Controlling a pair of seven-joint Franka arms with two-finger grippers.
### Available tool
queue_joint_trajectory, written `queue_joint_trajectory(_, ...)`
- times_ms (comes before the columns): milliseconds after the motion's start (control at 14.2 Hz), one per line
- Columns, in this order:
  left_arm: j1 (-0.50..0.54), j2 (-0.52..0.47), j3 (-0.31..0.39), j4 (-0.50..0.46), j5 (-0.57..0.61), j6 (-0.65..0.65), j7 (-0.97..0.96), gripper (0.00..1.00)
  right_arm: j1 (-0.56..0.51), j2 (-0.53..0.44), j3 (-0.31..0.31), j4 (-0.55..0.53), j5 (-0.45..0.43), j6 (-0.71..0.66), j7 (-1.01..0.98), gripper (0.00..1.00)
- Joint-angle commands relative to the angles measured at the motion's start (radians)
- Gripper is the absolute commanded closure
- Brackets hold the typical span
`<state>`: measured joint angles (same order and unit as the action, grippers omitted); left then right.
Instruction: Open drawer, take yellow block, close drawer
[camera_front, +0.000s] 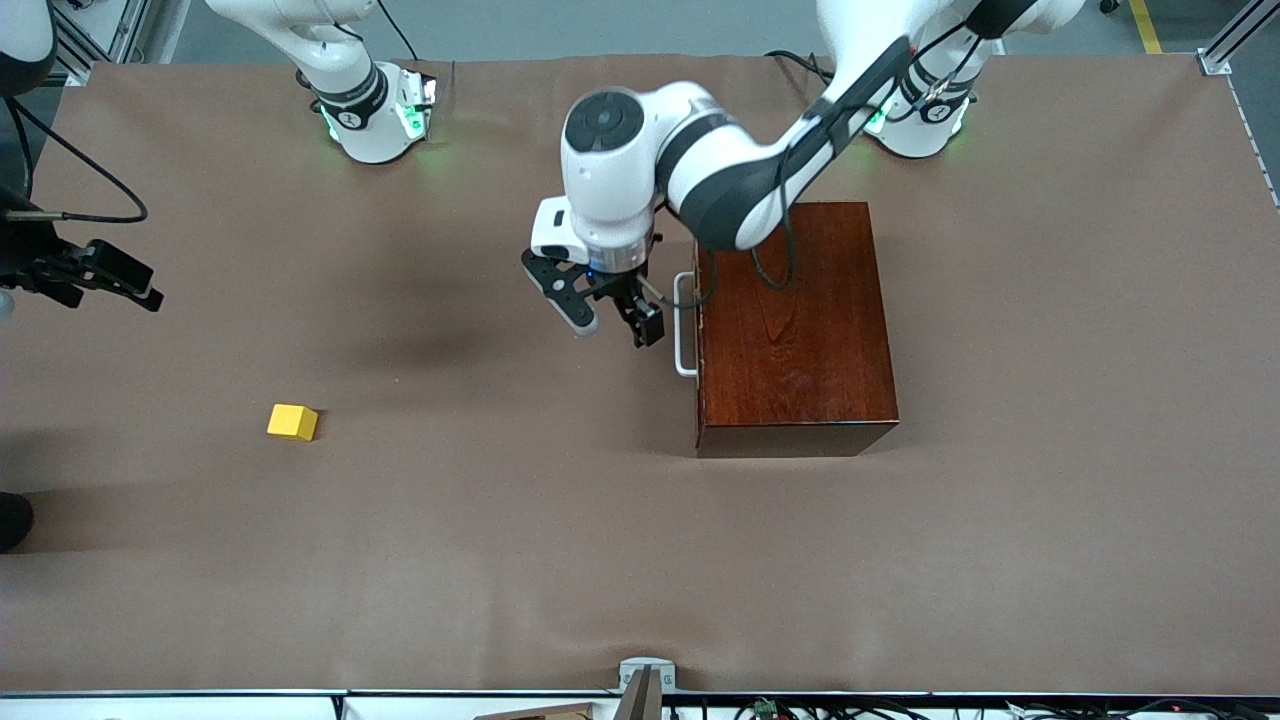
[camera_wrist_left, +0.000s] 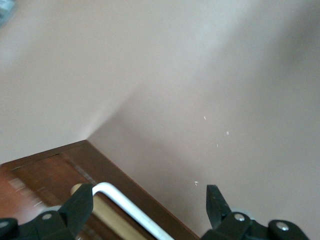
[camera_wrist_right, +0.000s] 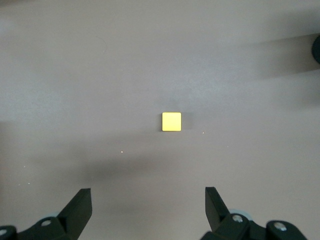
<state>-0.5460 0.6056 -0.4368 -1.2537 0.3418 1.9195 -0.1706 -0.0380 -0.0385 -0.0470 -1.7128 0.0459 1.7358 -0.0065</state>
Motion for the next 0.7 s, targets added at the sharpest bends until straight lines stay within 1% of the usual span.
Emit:
queue_joint_trajectory(0,0.09,-0.144,0.007,-0.036,-0.087,-0.133,-0.027,0.0,-0.011,-0.004,0.007,0.024,-0.012,-0.027,-0.003,0.0)
queue_joint_trajectory(141,0.177,-0.222,0.007,-0.036,-0.112,-0.248,-0.027,0.0,-0.011,-0.004,0.007,0.025,-0.012,-0.027,-0.001,0.0)
queue_joint_trajectory(352,0.308,-0.32,0.007,-0.038,-0.113,-0.393,-0.02,0.0,-0.008,-0.004,0.007,0.027,-0.012,-0.027,0.0,0.0)
queue_joint_trajectory(493,0.395,-0.368,0.009,-0.043,-0.113,-0.441,-0.029,0.0,-0.008,-0.004,0.007,0.027,-0.012,-0.027,0.0,0.0)
queue_joint_trajectory(633,0.484,-0.385,0.004,-0.043,-0.118,-0.441,-0.009,0.0,-0.008,-0.004,0.007,0.039,-0.012,-0.051,0.003,0.0)
